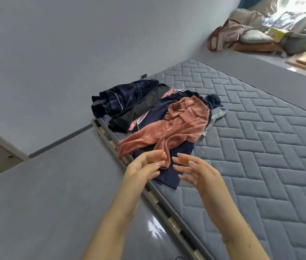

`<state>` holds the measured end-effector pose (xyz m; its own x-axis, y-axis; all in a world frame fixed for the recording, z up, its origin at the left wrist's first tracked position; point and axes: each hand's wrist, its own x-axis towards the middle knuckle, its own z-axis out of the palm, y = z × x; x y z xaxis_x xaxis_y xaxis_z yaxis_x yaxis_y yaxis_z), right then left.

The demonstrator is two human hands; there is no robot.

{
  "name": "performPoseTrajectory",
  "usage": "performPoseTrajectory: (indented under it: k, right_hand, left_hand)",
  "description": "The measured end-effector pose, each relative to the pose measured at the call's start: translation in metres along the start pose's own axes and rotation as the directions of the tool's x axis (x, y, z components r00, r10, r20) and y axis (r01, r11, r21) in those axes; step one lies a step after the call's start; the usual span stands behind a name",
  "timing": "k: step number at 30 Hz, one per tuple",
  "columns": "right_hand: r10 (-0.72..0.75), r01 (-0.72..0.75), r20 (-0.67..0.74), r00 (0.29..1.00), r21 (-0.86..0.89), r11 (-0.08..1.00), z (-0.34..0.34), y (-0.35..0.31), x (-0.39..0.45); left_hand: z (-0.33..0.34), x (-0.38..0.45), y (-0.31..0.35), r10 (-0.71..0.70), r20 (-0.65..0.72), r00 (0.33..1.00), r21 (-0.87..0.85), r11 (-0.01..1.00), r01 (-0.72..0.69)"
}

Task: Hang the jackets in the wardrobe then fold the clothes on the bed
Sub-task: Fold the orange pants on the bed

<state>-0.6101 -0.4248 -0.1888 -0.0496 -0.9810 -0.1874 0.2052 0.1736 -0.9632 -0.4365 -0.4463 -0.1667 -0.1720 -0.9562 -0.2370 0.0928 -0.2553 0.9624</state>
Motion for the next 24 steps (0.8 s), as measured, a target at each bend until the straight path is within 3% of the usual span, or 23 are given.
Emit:
performPoseTrajectory:
  k: [6, 16, 21, 24]
  right_hand:
    - [0.007, -0.005, -0.11, 0.994, 0.016, 1.0, -0.06, 0.002, 0.075]
    - [0.107, -0.08, -0.288, 0.952, 0.103, 0.991, -0.097, 0.056, 0.286]
    - [0.202, -0.154, -0.404, 0.892, 0.148, 0.977, -0.11, 0.134, 0.409]
    - [0.278, -0.219, -0.445, 0.851, 0.182, 0.959, -0.115, 0.195, 0.464]
  left_hand:
    - [0.055, 0.094, -0.015, -0.042, 0.015, 0.999, -0.017, 0.999, 0.042]
    - [0.046, 0.343, -0.089, -0.202, 0.012, 0.979, -0.012, 0.979, 0.202]
    - [0.012, 0.494, -0.17, -0.256, 0.015, 0.967, 0.197, 0.949, 0.248]
    - [-0.017, 0.571, -0.228, -0.219, -0.039, 0.975, 0.441, 0.872, 0.214]
